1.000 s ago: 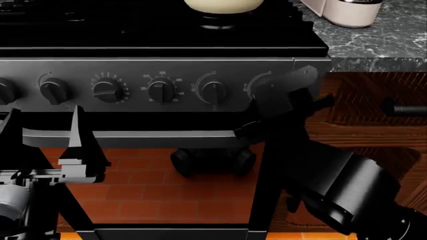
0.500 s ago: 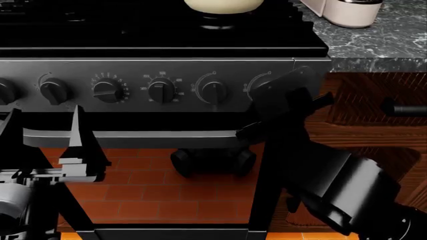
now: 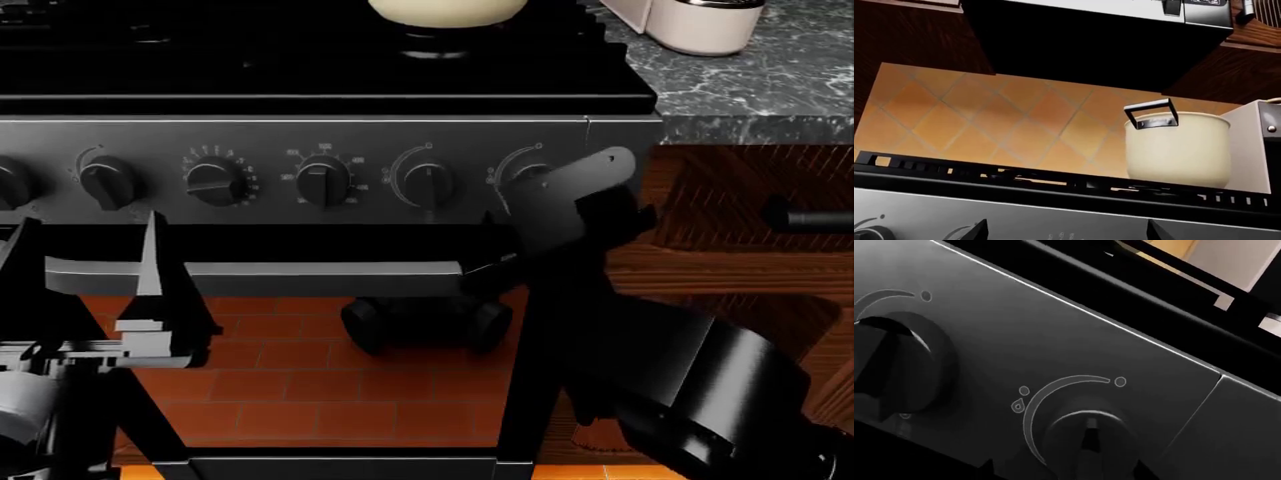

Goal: Frozen meat rests on a plate on the counter. Retrieve the meat and place it in a pot on a burner. Then turn the burner on.

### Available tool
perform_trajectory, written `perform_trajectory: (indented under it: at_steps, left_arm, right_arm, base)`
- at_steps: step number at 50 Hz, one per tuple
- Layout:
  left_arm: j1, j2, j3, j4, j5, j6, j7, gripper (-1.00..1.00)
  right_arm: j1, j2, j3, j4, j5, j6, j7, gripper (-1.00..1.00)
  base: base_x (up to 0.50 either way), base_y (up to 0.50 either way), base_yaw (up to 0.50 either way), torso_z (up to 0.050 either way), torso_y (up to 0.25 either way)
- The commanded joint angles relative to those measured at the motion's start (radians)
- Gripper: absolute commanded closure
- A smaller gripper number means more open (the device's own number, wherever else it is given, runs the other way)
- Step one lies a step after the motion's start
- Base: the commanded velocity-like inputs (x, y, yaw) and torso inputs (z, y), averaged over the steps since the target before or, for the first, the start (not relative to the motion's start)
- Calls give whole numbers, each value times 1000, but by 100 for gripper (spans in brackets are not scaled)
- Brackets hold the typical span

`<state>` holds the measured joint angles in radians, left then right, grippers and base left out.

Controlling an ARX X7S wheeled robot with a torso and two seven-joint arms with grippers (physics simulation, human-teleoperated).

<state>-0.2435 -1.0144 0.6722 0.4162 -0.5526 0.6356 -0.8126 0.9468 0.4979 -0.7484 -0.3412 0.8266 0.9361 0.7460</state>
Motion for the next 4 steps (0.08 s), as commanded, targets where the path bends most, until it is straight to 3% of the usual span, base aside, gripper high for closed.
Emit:
perform_trajectory:
  at_steps: [1, 4]
  left_arm:
    - [3, -1, -4, 4, 0, 0, 2, -100]
    - [3, 1, -4, 2, -1, -1, 5, -100]
  right_arm:
    - [-6, 15, 14, -49, 34, 6, 38, -100]
    - [-2, 17, 12, -59, 36, 11, 39, -100]
  base:
    - [0, 0, 0, 0, 0]
    - [0, 0, 0, 0, 0]
